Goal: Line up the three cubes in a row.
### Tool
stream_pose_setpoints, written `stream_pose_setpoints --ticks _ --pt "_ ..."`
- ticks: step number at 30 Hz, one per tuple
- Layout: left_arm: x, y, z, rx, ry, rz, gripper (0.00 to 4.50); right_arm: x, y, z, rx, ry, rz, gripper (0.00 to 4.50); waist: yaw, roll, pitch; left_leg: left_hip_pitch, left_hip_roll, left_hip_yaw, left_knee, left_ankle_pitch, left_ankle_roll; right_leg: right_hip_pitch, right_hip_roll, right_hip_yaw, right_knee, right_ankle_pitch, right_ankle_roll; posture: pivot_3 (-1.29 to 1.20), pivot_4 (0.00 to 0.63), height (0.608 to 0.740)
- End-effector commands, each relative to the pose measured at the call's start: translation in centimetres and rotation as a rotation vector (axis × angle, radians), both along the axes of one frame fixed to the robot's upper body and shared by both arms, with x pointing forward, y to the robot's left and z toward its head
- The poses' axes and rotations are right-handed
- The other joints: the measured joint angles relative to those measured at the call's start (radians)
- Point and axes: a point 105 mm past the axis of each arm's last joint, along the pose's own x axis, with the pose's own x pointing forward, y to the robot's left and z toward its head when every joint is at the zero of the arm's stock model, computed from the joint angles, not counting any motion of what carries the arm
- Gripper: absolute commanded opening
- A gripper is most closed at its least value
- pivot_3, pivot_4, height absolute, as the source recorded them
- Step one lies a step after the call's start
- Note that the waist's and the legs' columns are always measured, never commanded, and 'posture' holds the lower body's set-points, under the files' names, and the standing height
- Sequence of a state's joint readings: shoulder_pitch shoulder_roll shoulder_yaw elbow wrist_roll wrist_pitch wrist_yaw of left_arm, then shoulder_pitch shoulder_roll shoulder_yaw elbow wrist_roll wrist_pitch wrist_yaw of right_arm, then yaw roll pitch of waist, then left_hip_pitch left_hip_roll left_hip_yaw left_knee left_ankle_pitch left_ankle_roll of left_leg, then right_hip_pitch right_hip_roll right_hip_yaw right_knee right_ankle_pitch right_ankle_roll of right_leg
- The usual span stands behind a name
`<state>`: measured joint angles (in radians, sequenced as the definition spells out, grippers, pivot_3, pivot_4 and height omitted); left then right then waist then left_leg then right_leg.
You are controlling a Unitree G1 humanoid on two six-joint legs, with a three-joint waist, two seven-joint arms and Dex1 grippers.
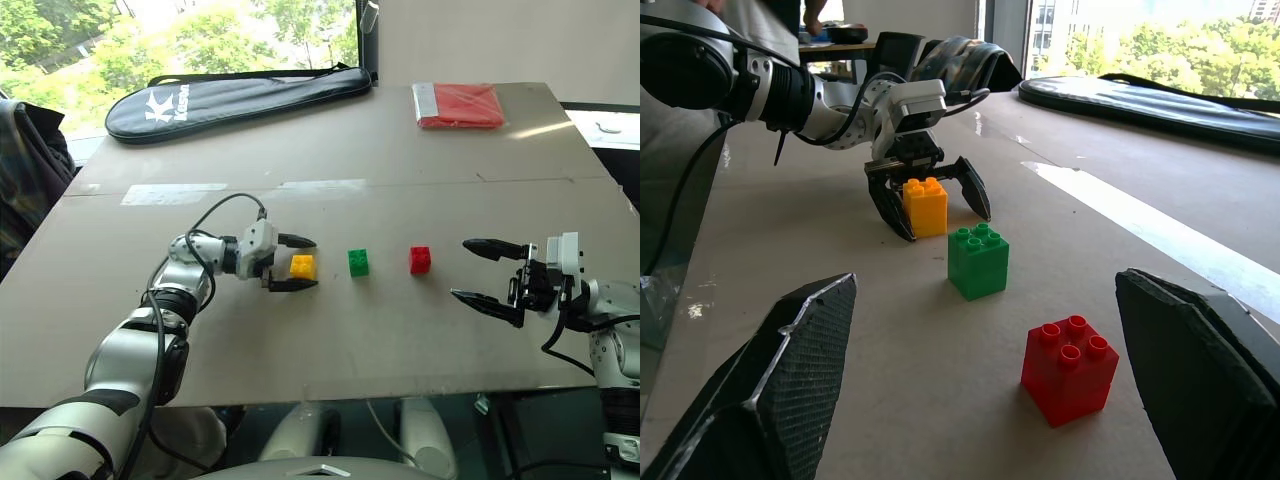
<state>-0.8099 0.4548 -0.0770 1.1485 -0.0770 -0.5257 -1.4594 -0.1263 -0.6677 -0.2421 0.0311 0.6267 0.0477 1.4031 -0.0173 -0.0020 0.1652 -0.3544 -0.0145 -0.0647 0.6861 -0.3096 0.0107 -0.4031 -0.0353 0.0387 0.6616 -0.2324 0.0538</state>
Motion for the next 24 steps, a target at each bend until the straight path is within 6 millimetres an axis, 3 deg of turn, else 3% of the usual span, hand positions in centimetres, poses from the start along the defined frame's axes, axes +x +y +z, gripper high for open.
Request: stream_pose_setpoints --ticks 1,4,7,14,17,21,24 --pt "-0.5 0.9 -0.1 0.001 0.006 -0.005 4.47 -0.3 0.3 0.7 -0.001 -0.03 0.013 4.27 -0.001 0.0 0.0 0.0 0.0 0.0 0.0 0.0 0.0 0.0 0.0 0.0 0.0 0.0 0.0 0.0 0.15 0.74" --pt "-0.5 1.4 1.0 -0.032 -0.023 -0.004 4.47 -0.5 0.4 0.5 -0.003 -0.017 0.02 4.27 -0.004 -0.001 0.001 -0.001 0.0 0.0 -0.001 0.0 0.0 -0.001 0.0 0.0 0.0 0.0 0.0 0.0 0.15 0.74" --pt "-0.5 2.4 3.5 -0.093 -0.083 -0.008 4.47 -0.9 0.5 0.2 -0.005 -0.002 0.025 4.27 -0.004 -0.003 0.003 -0.007 0.001 -0.001 -0.001 0.0 0.0 -0.007 0.0 0.0 0.0 0.0 0.0 0.0 0.15 0.74" --pt "-5.0 3.8 4.7 -0.076 -0.033 -0.116 4.47 -1.2 -0.1 -0.5 -0.009 0.022 0.016 4.27 -0.008 -0.003 0.004 -0.01 0.004 0.0 -0.004 -0.002 0.001 -0.011 -0.002 0.002 -0.004 0.0 0.0 0.0 0.15 0.74" --pt "-7.4 4.8 4.3 -0.076 -0.001 -0.076 4.47 -1.7 -0.5 -1.5 -0.003 0.056 0.002 4.27 -0.001 -0.003 0.004 -0.01 0.004 0.0 -0.004 -0.002 0.002 -0.011 -0.003 0.001 -0.004 0.0 0.0 0.0 0.15 0.74" --pt "-10.1 4.5 2.9 -0.114 0.043 0.077 4.47 -1.9 -1.4 -3.6 -0.003 0.103 -0.051 4.27 0.001 -0.003 0.004 -0.009 0.005 0.001 -0.005 -0.002 0.002 -0.01 -0.004 0.002 -0.005 0.0 0.0 0.0 0.15 0.74" --pt "-11.7 5.4 -0.7 -0.035 0.088 0.314 4.47 -2.0 -2.3 -5.1 -0.004 0.126 -0.109 4.27 0.005 -0.003 0.004 -0.009 0.005 0.001 -0.005 -0.002 0.002 -0.01 -0.01 0.001 -0.005 0.0 0.0 0.0 0.15 0.74"
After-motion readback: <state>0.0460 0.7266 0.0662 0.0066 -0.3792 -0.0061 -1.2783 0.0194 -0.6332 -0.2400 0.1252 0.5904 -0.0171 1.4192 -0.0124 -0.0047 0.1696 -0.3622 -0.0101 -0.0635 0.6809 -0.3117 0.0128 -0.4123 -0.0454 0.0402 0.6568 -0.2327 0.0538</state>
